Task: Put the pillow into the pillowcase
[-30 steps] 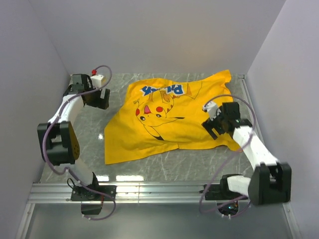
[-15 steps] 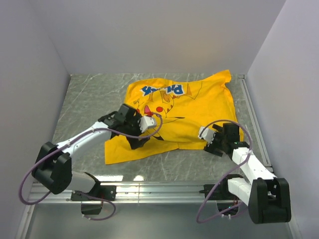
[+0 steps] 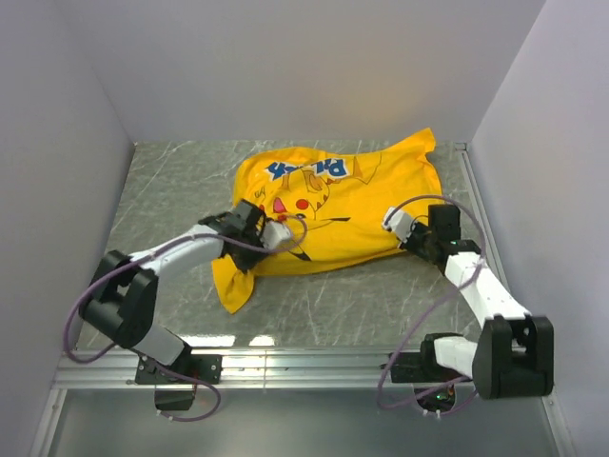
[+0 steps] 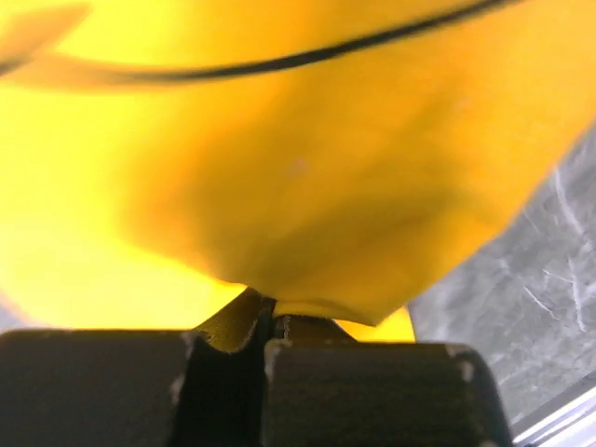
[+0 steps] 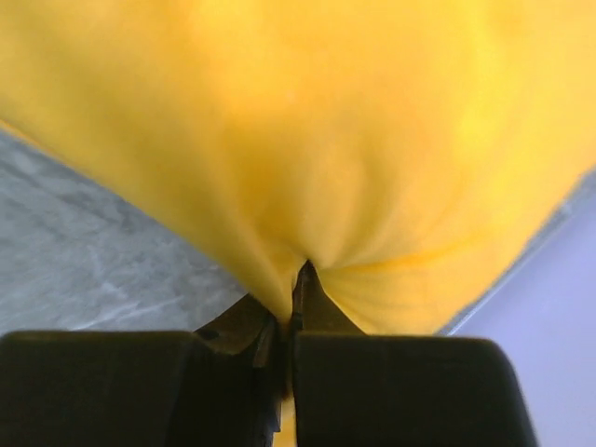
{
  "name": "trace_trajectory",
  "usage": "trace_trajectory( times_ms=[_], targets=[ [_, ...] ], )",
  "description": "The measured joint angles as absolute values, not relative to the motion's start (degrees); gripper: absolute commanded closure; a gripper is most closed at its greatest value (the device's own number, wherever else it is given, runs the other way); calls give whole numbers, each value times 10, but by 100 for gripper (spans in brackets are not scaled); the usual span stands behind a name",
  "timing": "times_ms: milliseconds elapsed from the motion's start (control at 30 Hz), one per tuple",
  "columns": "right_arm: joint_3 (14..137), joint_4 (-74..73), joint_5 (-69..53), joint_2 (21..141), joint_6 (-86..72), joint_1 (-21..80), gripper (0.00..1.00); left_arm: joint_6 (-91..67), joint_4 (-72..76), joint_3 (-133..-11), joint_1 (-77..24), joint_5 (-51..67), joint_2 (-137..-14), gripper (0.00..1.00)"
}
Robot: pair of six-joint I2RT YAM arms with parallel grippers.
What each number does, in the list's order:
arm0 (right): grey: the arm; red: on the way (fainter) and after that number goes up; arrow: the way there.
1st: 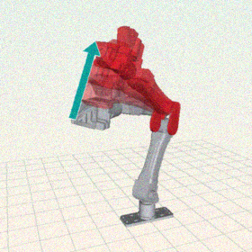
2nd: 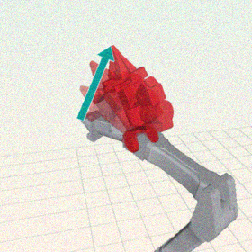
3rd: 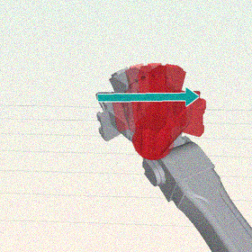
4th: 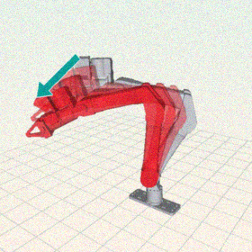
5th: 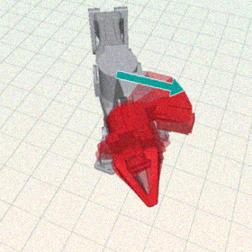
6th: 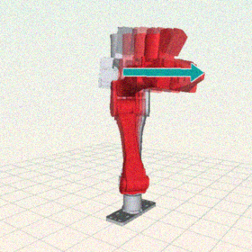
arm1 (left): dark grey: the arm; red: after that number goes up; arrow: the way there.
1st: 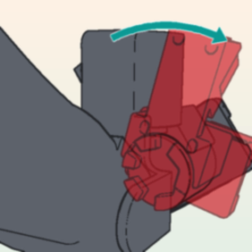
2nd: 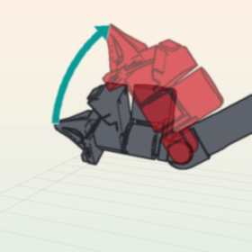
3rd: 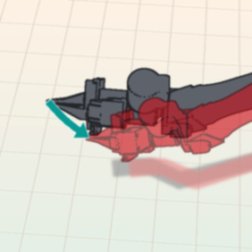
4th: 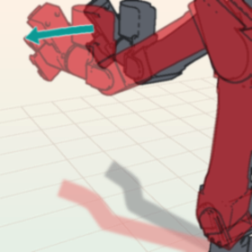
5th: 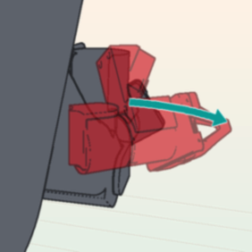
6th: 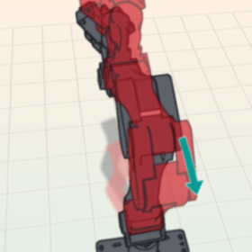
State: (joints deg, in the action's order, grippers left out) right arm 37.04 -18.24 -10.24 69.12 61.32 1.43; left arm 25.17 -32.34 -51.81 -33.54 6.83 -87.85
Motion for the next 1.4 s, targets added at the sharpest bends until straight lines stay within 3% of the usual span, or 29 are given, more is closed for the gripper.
trace_trajectory(
  times_ms=[233,467,667,900,933,967,1000,1033,1100,1200,1400],
  targets=[
    [489,-251,-158,520,515,11,100,228,-371,-692,-217,90,-725,100],
    [615,-256,-166,402,414,13,100,175,-336,-780,-214,89,-534,100],
    [687,-236,-170,399,394,16,100,156,-318,-825,-216,101,-510,100],
    [649,-173,-126,526,417,12,100,159,-263,-727,-211,114,-601,100],
    [641,-162,-116,561,420,11,94,156,-256,-714,-209,113,-630,95],
    [637,-154,-108,601,423,10,67,152,-248,-705,-207,112,-670,83],
    [637,-144,-92,651,423,10,56,149,-243,-702,-206,108,-712,71],
    [642,-133,-74,709,424,11,39,139,-240,-708,-200,102,-768,48],
    [675,-145,-40,836,414,13,38,108,-264,-756,-169,103,-905,46],
    [783,-234,-26,934,378,17,37,79,-289,-825,-107,122,-992,35],
    [833,-331,-71,873,307,100,42,58,-297,-809,-11,133,-920,33]
  ],
)
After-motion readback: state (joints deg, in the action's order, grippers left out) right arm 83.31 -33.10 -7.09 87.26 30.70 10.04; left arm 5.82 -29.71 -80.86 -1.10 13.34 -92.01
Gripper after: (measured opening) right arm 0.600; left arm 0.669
